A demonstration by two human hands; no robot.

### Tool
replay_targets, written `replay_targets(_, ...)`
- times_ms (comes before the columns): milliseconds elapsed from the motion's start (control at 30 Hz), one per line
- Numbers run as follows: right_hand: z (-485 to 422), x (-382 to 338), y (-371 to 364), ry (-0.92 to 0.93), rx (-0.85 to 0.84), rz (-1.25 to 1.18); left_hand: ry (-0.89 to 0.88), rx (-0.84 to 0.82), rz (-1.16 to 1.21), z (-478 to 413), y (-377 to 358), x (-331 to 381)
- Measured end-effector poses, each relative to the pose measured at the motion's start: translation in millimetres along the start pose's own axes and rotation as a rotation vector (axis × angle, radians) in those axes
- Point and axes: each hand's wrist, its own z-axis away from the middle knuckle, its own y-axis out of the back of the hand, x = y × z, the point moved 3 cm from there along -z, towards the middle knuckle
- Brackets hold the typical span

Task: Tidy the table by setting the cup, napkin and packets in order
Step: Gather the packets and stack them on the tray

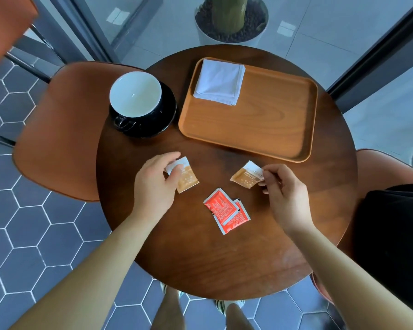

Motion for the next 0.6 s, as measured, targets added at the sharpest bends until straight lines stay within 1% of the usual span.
replay_targets(33, -3, 1, -2, -0.046, -0.003, -0.016, 0.016, 0.006, -0.032, -2, 0, -6)
replay_targets(100, -8, 1, -6, -0.09, -0.004, -0.012, -0.015, 0.035, -0.063, 1, 0, -14)
replay_targets(267, -9, -5, -11, -0.113, -0.015, -0.024, -0.227, 0.061, -0.232, 27, -4, -37)
replay_targets(333, -11, -15, -16, -0.104, -0.03, -0.049, -0.269, 0.062, -0.279, 31, -8, -44)
replay_targets(433, -19, -36, -31, -0.068, -0.089, -0.054, -0.28, 0.088, -0.276, 32, -12, -49)
replay_targets(600, -28, -64, -61, 0.026, -0.249, 0.097, -0.28, 0.093, -0.265, 31, -13, -51)
